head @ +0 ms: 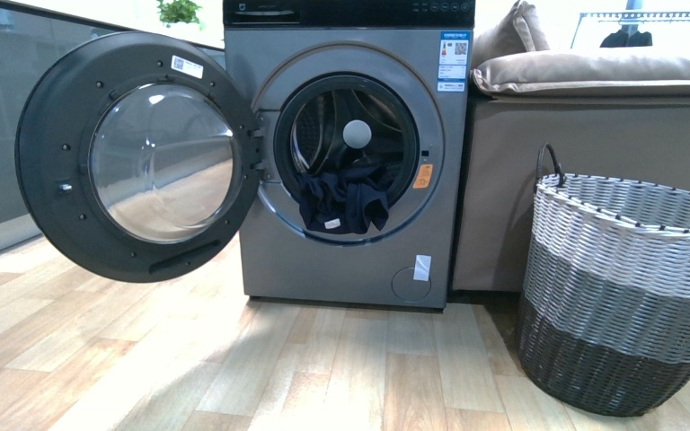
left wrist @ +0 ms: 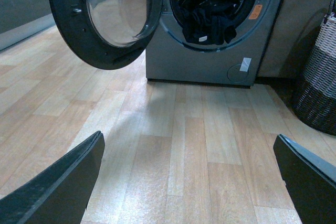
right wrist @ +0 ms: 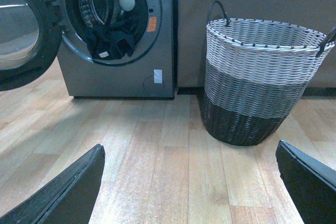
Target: Collect clothes from washing machine
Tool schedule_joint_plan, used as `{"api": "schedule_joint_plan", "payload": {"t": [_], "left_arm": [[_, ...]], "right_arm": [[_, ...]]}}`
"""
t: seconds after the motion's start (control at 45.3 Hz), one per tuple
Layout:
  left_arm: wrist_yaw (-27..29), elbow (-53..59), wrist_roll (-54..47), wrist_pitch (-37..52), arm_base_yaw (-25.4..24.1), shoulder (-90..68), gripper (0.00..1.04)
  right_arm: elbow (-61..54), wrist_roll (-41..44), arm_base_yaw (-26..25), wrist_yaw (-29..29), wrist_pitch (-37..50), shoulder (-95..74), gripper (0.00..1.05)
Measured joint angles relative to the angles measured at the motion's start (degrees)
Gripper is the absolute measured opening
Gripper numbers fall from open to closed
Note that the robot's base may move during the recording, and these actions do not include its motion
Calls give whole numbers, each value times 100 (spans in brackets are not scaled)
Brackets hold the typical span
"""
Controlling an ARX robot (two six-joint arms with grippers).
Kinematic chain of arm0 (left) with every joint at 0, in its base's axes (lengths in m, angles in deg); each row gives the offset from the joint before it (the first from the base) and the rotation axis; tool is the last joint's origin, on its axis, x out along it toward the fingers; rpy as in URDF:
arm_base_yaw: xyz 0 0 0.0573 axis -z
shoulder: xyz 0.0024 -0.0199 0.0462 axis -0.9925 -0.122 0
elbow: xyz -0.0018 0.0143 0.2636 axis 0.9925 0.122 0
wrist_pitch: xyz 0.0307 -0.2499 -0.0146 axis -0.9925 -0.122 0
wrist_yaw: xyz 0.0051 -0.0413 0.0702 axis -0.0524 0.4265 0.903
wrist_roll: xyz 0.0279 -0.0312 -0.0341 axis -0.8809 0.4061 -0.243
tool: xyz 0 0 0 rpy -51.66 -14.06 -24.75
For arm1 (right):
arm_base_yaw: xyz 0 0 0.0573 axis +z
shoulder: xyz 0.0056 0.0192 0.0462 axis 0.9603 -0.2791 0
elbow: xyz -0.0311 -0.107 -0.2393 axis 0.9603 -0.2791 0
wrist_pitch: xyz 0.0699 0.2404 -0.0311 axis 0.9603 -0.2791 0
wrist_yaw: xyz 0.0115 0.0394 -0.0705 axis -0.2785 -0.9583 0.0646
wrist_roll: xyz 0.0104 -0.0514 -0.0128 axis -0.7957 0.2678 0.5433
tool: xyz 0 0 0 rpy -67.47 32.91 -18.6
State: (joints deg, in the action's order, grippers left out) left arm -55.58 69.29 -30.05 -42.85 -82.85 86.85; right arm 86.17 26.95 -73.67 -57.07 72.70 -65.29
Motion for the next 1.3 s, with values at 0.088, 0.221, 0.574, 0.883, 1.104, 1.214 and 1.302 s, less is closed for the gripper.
{"api": "schedule_joint_plan", "payload": {"t": [0.088, 0.221, 0.574, 0.883, 1.104, 1.214, 1.302], "left_arm": [[0, 0, 0, 0, 0, 0, 98], [0, 0, 0, 0, 0, 0, 98], [0, 0, 0, 0, 0, 0, 98], [0, 0, 0, 0, 0, 0, 98], [0, 0, 0, 0, 0, 0, 98], [0, 0, 0, 0, 0, 0, 98], [0, 0, 0, 0, 0, 0, 98]], "right_arm": [[0, 0, 0, 0, 0, 0, 97], [0, 0, 0, 0, 0, 0, 97], [0, 0, 0, 0, 0, 0, 97], [0, -2, 0, 0, 0, 0, 97], [0, 0, 0, 0, 0, 0, 97], [0, 0, 0, 0, 0, 0, 97], [0, 0, 0, 2, 0, 0, 97]]}}
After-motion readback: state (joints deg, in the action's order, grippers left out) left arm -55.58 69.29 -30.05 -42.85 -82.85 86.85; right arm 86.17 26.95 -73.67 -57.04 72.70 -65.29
